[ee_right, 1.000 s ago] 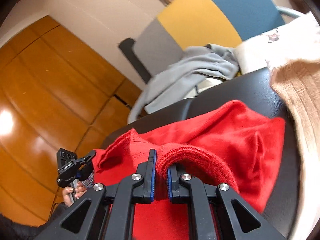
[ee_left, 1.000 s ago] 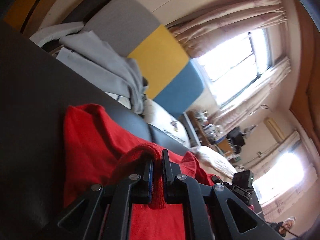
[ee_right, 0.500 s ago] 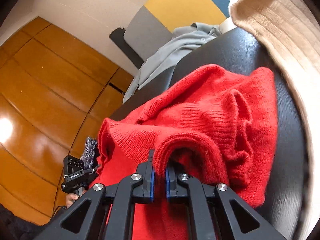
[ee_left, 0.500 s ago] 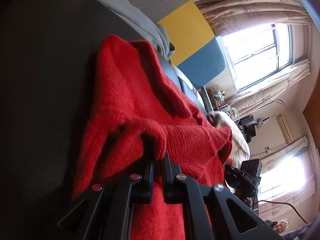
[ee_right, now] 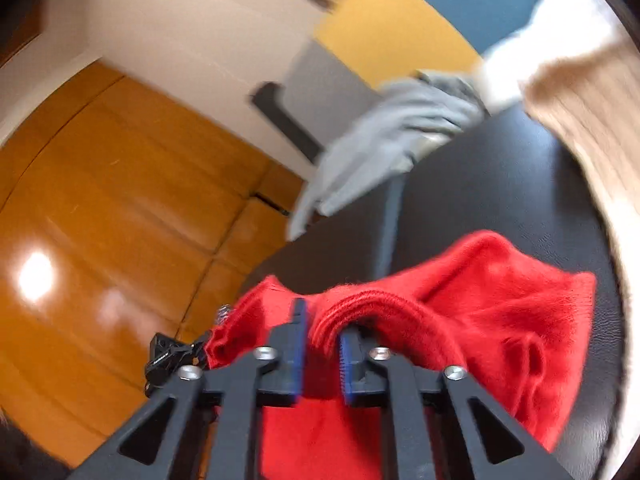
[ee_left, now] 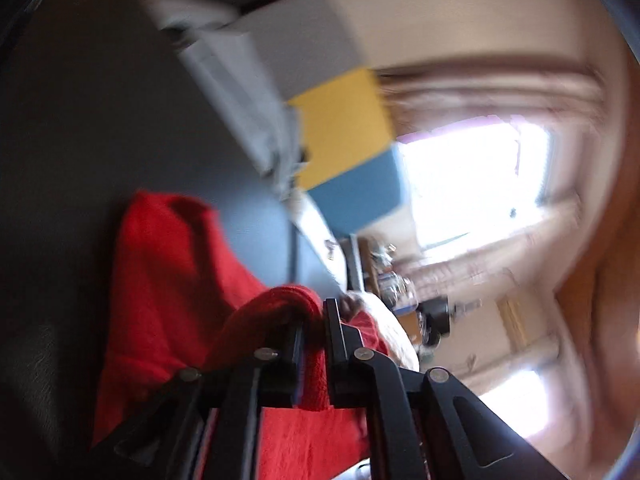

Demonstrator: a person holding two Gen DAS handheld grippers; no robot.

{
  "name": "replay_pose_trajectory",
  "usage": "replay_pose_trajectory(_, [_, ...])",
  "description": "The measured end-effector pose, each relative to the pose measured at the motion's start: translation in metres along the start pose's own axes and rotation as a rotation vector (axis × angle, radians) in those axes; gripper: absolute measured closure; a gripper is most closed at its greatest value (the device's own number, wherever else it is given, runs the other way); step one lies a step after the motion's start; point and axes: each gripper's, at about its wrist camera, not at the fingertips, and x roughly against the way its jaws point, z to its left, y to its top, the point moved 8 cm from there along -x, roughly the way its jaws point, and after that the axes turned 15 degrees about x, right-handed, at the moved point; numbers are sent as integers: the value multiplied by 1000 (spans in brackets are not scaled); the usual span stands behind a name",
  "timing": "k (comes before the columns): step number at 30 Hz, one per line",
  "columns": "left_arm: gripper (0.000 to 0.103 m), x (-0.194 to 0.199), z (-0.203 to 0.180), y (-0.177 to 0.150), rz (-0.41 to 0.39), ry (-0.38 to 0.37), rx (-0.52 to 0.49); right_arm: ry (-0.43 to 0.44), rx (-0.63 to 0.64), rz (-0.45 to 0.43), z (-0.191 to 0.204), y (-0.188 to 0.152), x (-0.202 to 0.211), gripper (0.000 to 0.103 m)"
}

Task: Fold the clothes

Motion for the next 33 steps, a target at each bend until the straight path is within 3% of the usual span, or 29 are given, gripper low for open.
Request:
replay_pose_trajectory(1, [87,-8,18,6,-4,50,60,-29,-38,23,-13,-6,-8,49])
replay_pose_trajectory(2, [86,-14,37,12,-11,108,126,-18,-62,7,-19,-9,-9,46])
replay_pose_trajectory(4, [87,-14,53,17,-14,108,195,3,-111,-23,-32,-16,-12,50])
replay_pose_trajectory(7, [86,6,48,23,-87,105,157,42,-172,-87,-37,-19,-1,49])
replay_pose_trajectory(11, [82,37,37,16,-154,262,-54,-22,-59,-83,-14,-22,32,46])
replay_pose_trajectory(16, [79,44,49,-29,-111,469,-285,-232,119,10,-3,-50,68,46])
replay_pose_trajectory(21, [71,39,52,-68,-58,541,-421,-316,193,99,-2,-81,78,49])
replay_pose_trajectory(25, [71,27,53,-90,7,565,-473,-325,229,170,6,-104,77,53])
replay_pose_trajectory(27, [78,21,48,-90,-4,585,-500,-329,247,206,10,-116,76,53])
replay_pose_trajectory(28, [84,21,47,-89,-11,595,-508,-331,256,223,12,-121,75,56])
replay_pose_trajectory(29, [97,23,45,-89,-14,595,-509,-333,265,241,14,-127,75,70])
replay_pose_trajectory(30, [97,26,44,-89,-15,591,-506,-335,274,259,15,-133,75,88])
replay_pose_trajectory(33, [97,38,44,-89,-25,615,-507,-334,324,298,28,-148,80,92])
